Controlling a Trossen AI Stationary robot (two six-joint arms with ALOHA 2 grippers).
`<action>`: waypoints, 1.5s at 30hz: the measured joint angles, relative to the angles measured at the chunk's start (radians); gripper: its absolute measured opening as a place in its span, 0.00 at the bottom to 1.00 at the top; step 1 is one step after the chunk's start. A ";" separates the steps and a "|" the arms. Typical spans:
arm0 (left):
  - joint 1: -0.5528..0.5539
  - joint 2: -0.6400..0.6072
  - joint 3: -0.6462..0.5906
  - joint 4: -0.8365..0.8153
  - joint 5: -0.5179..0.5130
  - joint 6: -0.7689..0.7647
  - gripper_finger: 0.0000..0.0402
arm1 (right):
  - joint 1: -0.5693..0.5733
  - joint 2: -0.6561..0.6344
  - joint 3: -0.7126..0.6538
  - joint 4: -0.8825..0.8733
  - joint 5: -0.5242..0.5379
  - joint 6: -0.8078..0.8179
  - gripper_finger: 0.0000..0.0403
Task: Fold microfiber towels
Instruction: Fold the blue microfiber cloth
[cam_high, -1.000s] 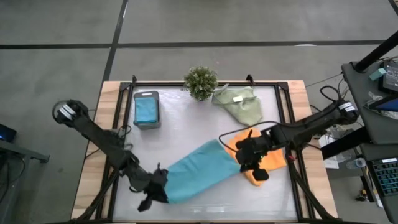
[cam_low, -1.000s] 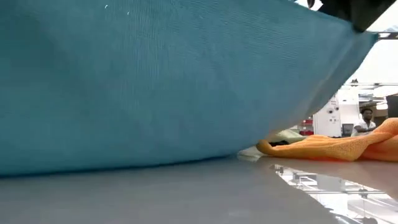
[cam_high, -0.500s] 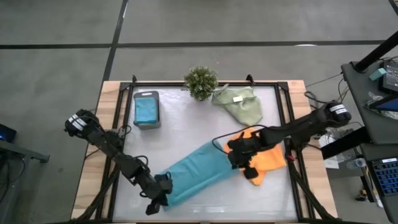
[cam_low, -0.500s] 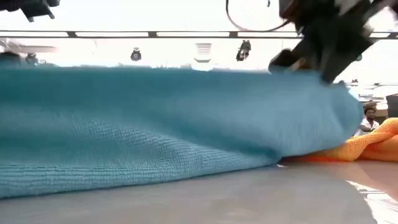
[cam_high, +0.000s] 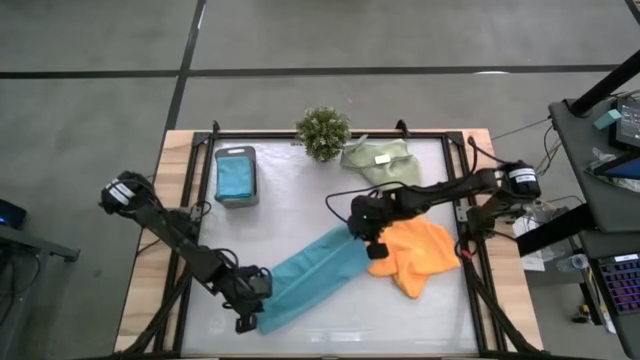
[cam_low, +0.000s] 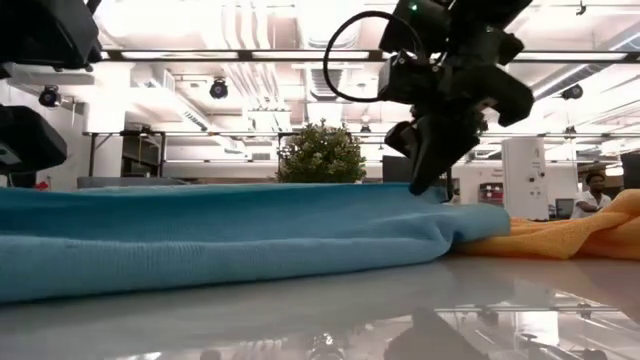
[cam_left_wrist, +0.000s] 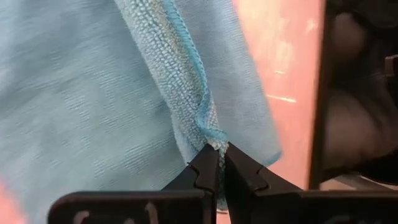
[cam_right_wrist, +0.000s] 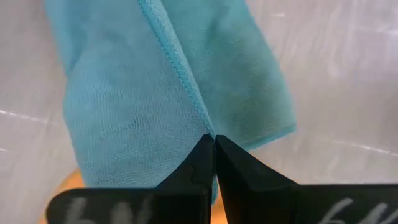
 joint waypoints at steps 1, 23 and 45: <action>0.000 -0.007 0.000 -0.031 -0.007 -0.007 0.00 | -0.007 0.000 0.002 0.001 0.000 -0.008 0.02; 0.000 -0.023 0.000 -0.184 -0.097 -0.131 0.11 | -0.061 0.057 0.018 0.059 0.021 0.017 0.15; 0.000 -0.033 0.005 -0.374 -0.108 -0.104 0.30 | -0.063 0.036 0.203 0.128 0.152 -0.077 0.21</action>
